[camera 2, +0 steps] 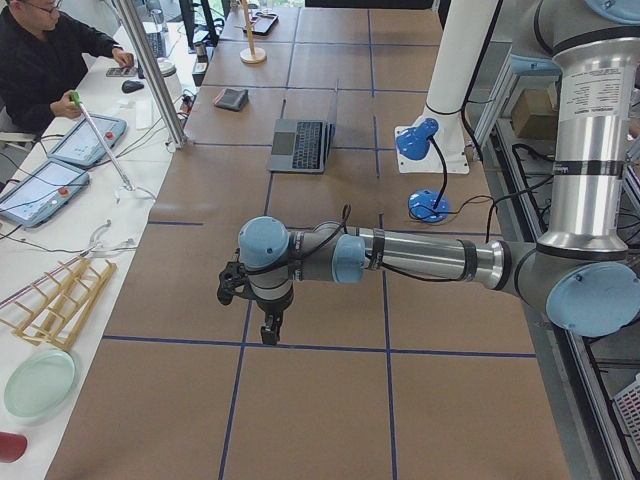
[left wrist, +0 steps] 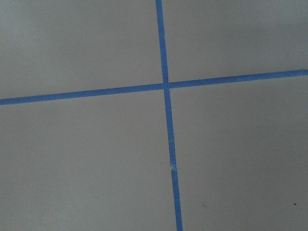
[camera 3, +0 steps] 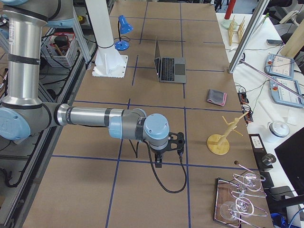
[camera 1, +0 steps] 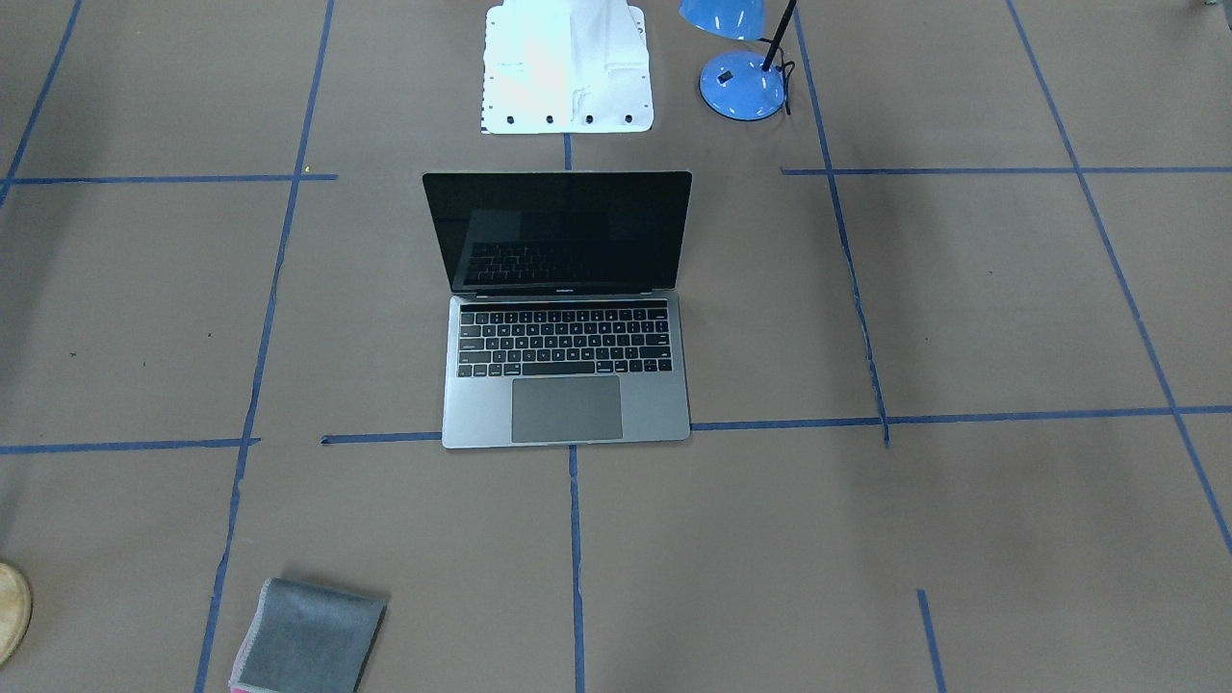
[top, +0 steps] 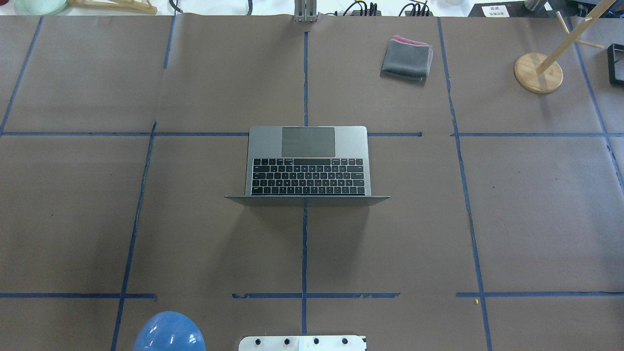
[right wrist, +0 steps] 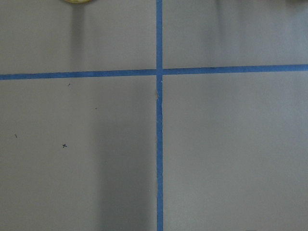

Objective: Close laptop

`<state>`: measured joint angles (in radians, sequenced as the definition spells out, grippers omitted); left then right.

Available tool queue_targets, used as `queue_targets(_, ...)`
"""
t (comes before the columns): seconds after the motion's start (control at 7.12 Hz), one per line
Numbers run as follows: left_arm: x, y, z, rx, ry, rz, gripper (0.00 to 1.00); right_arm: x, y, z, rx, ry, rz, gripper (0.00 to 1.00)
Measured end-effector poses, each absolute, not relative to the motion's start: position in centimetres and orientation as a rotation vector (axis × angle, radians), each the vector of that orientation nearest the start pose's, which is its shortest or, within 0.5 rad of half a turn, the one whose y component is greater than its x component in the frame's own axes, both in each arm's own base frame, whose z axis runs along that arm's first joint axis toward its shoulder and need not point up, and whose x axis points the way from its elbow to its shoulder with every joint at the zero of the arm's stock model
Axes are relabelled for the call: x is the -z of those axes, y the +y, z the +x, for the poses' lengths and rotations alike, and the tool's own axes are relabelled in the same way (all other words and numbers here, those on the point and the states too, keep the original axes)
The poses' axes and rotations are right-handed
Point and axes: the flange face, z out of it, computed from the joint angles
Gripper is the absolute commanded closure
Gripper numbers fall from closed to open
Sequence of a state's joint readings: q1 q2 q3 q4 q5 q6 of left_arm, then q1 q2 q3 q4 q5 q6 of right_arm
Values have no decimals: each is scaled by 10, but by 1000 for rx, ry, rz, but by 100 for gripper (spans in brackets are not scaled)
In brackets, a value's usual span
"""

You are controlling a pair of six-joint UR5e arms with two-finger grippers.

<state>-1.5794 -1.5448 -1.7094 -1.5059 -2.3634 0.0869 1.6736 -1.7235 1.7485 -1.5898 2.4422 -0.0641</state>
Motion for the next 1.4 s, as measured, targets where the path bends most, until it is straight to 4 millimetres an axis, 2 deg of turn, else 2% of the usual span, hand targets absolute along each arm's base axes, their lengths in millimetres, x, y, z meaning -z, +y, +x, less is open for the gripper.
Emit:
queue_targets(0.14,-595,-485,-67,-98,791,106,0,-626,-422,101,-26,-866,94,0)
queue_targets(0.42,-552,-497,-65,-84,799,167,0,-599,-428,97,2,-872,140,0)
queue_targets(0.84,-480,-490,-53,-9,858,220,0,-588,-425,86,17,-974,148,1)
queue_targets(0.98,-452,-486,-32,28,882,206,0,-588,-426,85,12,-988,143,1)
queue_targets(1.12,-421,-482,2,60,911,177,0,-587,-428,83,-1,-1011,134,1)
queue_targets(1.4,-352,-475,65,121,980,122,1,-570,-431,77,-6,-1063,140,2)
